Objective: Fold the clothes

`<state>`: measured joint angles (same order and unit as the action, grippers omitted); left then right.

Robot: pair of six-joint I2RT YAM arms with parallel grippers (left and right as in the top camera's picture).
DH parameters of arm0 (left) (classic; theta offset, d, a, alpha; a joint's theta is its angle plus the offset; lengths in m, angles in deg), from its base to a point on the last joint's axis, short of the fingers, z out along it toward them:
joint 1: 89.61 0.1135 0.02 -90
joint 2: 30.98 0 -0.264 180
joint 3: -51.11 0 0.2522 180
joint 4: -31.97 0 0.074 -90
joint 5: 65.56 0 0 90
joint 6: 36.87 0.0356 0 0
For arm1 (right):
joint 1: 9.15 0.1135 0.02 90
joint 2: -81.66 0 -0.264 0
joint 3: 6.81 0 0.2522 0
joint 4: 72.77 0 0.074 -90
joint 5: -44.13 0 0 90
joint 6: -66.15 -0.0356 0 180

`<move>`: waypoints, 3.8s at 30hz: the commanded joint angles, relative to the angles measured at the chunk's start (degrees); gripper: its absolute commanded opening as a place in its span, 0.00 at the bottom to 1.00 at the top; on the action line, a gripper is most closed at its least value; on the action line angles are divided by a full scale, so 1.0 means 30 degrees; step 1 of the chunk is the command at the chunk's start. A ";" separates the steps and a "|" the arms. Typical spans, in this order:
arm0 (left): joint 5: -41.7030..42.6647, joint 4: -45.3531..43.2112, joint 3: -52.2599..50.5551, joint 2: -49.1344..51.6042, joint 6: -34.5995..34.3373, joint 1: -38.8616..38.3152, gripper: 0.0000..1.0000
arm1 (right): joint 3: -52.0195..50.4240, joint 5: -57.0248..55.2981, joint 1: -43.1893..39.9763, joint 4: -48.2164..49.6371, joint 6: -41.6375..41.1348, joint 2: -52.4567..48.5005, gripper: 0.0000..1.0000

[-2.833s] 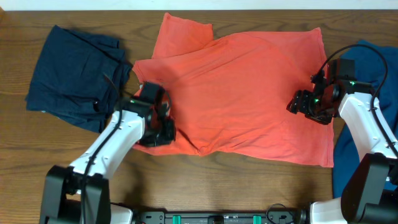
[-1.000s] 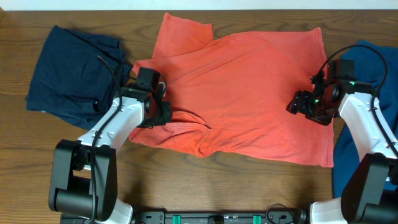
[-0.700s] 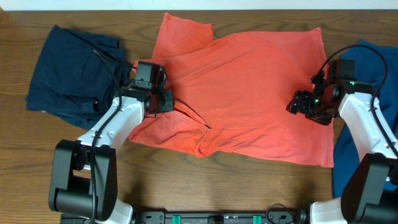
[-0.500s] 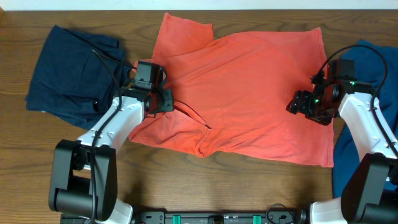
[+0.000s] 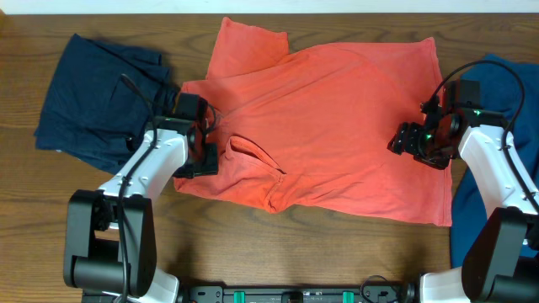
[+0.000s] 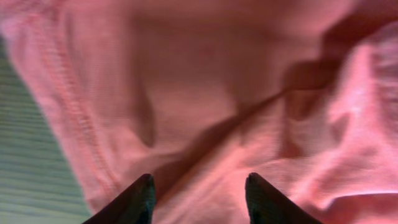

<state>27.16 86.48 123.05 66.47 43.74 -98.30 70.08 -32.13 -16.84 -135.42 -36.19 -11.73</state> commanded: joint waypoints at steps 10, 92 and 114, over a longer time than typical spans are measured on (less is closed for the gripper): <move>0.2433 0.0576 0.0073 0.0678 0.2135 0.0233 0.51 | -0.0051 0.0226 0.0051 -0.0211 0.0277 -0.0175 0.73; 0.1872 0.1588 -0.2178 -0.2324 -0.3024 0.5872 0.06 | -0.5865 -0.1559 -0.6062 -0.3053 -0.1967 0.2958 0.67; 0.1872 0.1858 -0.2164 -0.2346 -0.2812 0.5880 0.06 | -0.8306 -0.4291 -0.6892 0.0393 -0.4269 0.2973 0.01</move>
<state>33.26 91.35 115.37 60.05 34.98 -81.03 44.99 -44.31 -37.05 -133.99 -49.17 -2.85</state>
